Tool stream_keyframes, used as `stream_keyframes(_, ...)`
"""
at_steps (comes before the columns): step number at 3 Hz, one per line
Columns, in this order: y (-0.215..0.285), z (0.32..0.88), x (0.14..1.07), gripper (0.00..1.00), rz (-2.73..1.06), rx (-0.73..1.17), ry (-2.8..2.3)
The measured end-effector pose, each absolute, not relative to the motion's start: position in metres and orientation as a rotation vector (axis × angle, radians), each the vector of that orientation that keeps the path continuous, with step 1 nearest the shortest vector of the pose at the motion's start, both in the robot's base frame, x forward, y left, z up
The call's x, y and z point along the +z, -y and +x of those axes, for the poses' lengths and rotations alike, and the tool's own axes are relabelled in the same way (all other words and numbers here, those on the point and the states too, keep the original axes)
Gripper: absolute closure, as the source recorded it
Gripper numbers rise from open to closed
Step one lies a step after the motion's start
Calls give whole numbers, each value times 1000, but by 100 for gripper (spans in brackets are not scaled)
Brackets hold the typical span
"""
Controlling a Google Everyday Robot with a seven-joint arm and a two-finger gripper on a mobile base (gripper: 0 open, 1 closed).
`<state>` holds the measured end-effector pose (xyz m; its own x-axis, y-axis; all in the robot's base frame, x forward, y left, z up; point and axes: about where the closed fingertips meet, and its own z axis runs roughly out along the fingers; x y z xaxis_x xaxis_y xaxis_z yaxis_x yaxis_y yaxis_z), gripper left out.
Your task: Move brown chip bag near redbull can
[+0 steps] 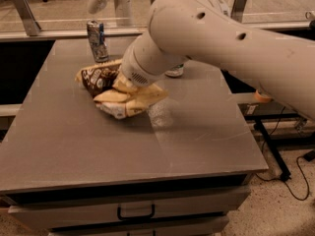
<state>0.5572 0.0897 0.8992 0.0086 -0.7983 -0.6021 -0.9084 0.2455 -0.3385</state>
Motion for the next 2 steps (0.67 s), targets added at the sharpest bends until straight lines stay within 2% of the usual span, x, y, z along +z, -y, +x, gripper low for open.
stream_keyframes(1,-87,614,920,100,-1515,83,-1727)
stream_keyframes(2,-89,647,920,82,-1491,66,-1715)
